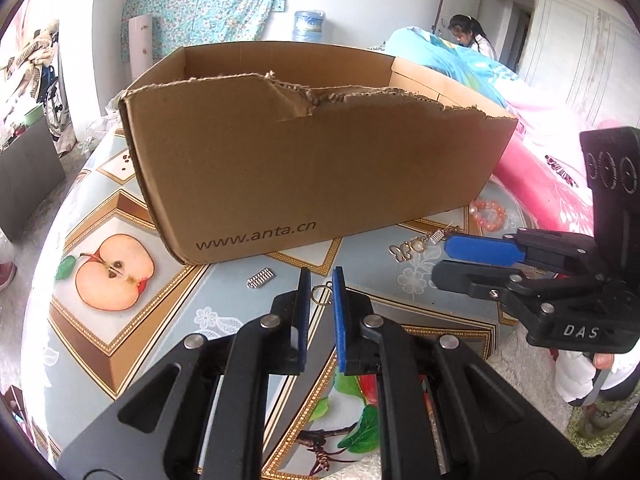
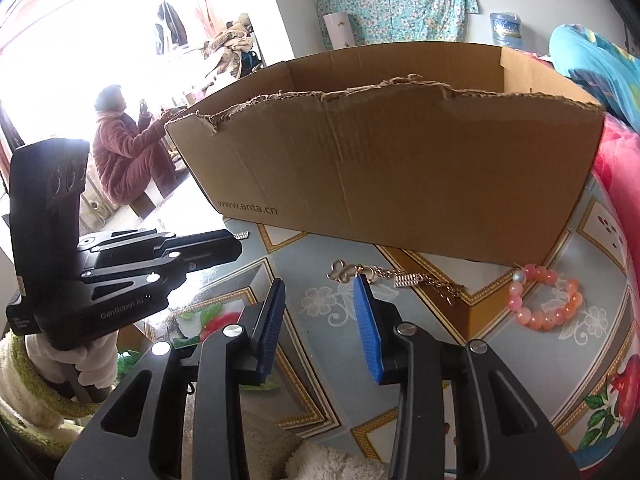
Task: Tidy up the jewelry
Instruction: 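Close the left gripper on the small ring while the right gripper reaches the gold chain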
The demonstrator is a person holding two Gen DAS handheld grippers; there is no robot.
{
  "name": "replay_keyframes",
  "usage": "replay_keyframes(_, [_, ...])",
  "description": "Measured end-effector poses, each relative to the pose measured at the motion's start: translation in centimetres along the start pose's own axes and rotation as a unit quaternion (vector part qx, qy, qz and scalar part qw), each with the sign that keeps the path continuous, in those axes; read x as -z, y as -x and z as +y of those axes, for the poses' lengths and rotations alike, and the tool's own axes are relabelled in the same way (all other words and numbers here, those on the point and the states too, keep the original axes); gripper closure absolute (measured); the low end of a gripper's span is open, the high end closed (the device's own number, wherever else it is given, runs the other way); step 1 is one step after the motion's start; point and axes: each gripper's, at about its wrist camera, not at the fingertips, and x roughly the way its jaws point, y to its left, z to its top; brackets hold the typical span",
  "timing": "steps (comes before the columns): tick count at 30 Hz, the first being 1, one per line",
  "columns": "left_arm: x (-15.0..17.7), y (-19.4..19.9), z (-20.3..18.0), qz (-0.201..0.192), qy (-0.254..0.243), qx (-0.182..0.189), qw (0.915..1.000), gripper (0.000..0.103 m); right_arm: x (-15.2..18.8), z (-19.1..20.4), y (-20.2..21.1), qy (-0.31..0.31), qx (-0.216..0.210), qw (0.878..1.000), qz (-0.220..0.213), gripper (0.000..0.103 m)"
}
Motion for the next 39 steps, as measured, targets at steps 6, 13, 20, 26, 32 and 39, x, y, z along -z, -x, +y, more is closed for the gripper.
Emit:
replay_keyframes(6, [0.3, 0.5, 0.9, -0.007, 0.011, 0.005, 0.9999, 0.093, -0.7, -0.3, -2.1, -0.004, 0.017, 0.999, 0.033, 0.073])
replay_keyframes(13, [0.4, 0.4, 1.6, -0.007, 0.015, 0.011, 0.9998, 0.093, -2.1, 0.0, -3.1, 0.020, 0.046, 0.998, 0.036, 0.077])
replay_keyframes(20, [0.6, 0.4, 2.2, -0.010, 0.025, 0.011, 0.9996, 0.093, -2.2, 2.0, -4.0, 0.081, 0.075, 0.993, 0.039, 0.086])
replay_keyframes(26, [0.7, 0.3, 2.1, -0.010, 0.026, 0.012, 0.9995, 0.093, -2.2, 2.4, -3.8, 0.067, 0.057, 0.995, 0.046, 0.098])
replay_keyframes(32, [0.8, 0.3, 2.0, -0.010, 0.026, 0.015, 0.9995, 0.093, -1.4, 2.2, -3.5, 0.048, 0.034, 0.996, 0.061, 0.098])
replay_keyframes(39, [0.8, 0.4, 2.0, -0.013, 0.027, 0.012, 0.9995, 0.093, -1.0, 2.0, -2.3, 0.040, 0.036, 0.997, 0.057, 0.098])
